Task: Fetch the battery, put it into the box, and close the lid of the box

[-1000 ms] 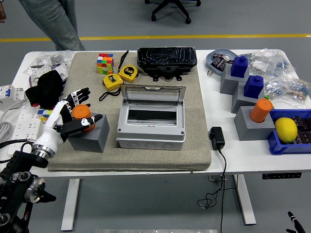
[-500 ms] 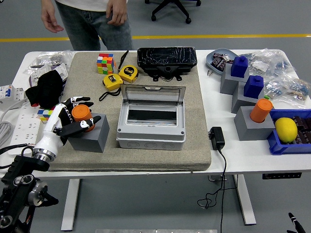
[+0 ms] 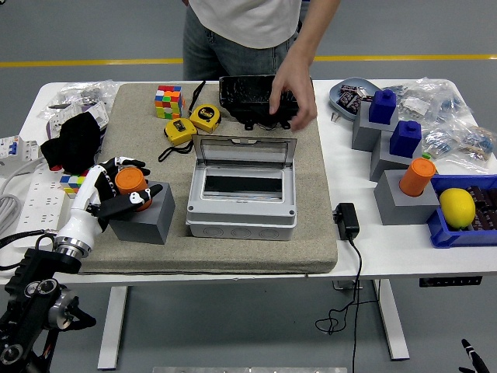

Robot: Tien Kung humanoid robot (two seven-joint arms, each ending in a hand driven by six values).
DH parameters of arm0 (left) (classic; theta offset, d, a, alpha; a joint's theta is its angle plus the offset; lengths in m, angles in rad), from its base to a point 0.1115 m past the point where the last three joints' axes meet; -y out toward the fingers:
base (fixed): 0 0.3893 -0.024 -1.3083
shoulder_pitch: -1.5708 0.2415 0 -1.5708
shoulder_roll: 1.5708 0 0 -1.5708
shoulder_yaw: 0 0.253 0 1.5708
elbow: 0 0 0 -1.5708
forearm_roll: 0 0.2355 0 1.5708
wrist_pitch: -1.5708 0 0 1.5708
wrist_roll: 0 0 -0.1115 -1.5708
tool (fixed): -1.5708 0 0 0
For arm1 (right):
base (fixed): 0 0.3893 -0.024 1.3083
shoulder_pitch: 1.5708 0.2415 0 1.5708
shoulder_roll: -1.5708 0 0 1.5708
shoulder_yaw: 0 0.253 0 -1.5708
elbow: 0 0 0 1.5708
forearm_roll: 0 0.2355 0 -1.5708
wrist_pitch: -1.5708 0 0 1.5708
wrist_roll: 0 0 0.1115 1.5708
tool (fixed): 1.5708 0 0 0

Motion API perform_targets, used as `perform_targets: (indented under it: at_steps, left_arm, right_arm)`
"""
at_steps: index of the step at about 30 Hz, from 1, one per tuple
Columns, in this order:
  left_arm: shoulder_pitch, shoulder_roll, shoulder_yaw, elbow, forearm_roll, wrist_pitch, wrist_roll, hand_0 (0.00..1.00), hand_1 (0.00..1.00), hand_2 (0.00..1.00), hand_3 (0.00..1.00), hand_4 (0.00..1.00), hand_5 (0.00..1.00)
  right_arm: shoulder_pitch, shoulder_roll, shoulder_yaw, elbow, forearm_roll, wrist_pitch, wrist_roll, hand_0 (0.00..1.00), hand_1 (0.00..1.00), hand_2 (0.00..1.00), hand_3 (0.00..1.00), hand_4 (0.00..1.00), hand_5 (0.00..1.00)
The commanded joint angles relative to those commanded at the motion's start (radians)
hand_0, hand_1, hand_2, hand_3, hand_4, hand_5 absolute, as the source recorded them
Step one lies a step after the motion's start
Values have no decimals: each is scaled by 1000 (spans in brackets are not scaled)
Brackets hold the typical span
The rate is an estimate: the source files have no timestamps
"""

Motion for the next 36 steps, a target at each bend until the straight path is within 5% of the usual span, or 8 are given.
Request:
perform_targets:
  at_steps: [36]
  left_arm:
    - [-22, -3, 79, 14, -51, 49, -13, 456, 525, 450, 445, 998, 2]
  right_arm:
    - [9, -2, 6, 0, 3, 0, 2, 880, 794, 762, 791, 998, 998]
